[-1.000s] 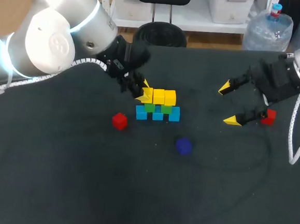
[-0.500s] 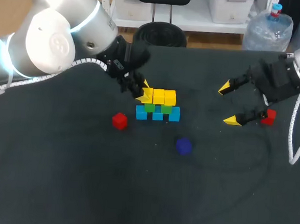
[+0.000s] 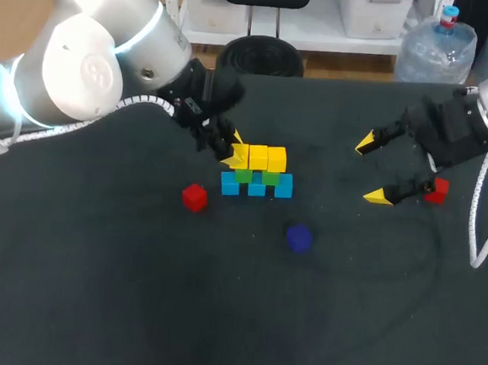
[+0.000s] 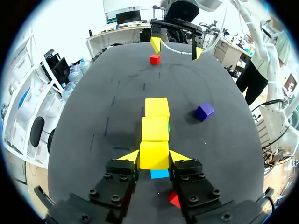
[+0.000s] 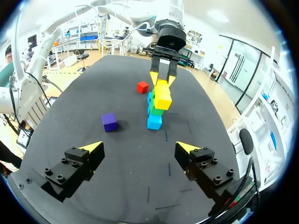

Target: Place the blue cubes, place green cubes on the blue cubes, place the yellow cubes on the green cubes, then place the red cubes on the yellow cubes, and place purple cube on the red cubes.

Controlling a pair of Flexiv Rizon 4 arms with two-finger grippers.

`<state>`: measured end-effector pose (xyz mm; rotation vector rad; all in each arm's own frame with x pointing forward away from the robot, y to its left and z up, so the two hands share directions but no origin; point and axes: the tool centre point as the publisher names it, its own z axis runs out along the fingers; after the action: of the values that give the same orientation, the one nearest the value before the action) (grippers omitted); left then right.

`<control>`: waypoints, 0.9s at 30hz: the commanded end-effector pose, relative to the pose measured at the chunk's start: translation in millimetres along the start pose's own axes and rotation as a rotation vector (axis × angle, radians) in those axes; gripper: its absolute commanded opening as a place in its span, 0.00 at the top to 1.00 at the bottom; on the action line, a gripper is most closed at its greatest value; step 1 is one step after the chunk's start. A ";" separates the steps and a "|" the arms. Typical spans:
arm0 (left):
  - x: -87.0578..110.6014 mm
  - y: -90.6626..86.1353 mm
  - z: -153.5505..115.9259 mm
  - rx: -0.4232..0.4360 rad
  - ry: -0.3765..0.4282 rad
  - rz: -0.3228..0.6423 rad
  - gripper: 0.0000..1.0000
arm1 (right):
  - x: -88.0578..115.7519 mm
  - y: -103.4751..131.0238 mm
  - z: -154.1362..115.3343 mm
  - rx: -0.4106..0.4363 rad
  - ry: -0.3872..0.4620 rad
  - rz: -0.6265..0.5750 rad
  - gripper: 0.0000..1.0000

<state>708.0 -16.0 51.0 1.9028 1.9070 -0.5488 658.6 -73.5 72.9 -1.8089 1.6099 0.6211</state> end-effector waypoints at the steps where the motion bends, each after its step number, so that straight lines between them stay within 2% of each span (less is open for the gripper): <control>1: -0.8 2.3 0.7 0.004 0.005 0.000 1.00 | 0.4 -0.6 0.5 0.000 -0.002 -0.001 0.00; 4: -0.9 2.3 1.1 0.004 0.007 -0.001 1.00 | 0.4 -0.6 0.5 0.000 -0.002 -0.001 0.00; 6: -1.0 2.4 1.3 0.004 0.009 -0.002 0.87 | 0.4 -0.6 0.5 0.000 -0.002 -0.001 0.00; 9: -1.0 2.5 1.4 0.003 0.011 -0.002 0.77 | 0.4 -0.6 0.5 0.000 -0.002 -0.001 0.00; 10: -1.0 2.7 1.5 0.003 0.012 -0.003 0.70 | 0.4 -0.6 0.5 0.000 -0.002 -0.001 0.00; 14: -0.8 3.4 1.5 0.001 0.014 -0.006 0.64 | 0.4 -0.6 0.5 0.000 -0.002 -0.001 0.00; 18: -0.4 3.9 1.5 0.002 0.016 -0.010 0.53 | 0.4 -0.6 0.5 0.000 -0.002 -0.001 0.00; 21: -0.2 4.2 1.1 0.001 0.017 -0.011 0.40 | 0.4 -0.6 0.5 0.000 -0.002 -0.001 0.00; 22: -0.2 4.3 1.0 0.001 0.018 -0.011 0.27 | 0.4 -0.6 0.5 0.000 -0.002 -0.001 0.00; 25: -0.1 4.8 0.5 0.000 0.019 -0.010 0.14 | 0.4 -0.6 0.5 0.000 -0.002 -0.001 0.00; 26: -0.1 5.0 0.3 0.000 0.020 -0.010 0.03 | 0.4 -0.6 0.5 0.000 -0.002 -0.001 0.00; 27: 0.0 5.2 0.2 0.001 0.019 -0.010 0.00 | 0.4 -0.6 0.5 0.000 -0.002 -0.001 0.00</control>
<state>710.9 -15.3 50.0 1.9018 1.9229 -0.5364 658.6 -73.5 72.9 -1.8089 1.6099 0.6211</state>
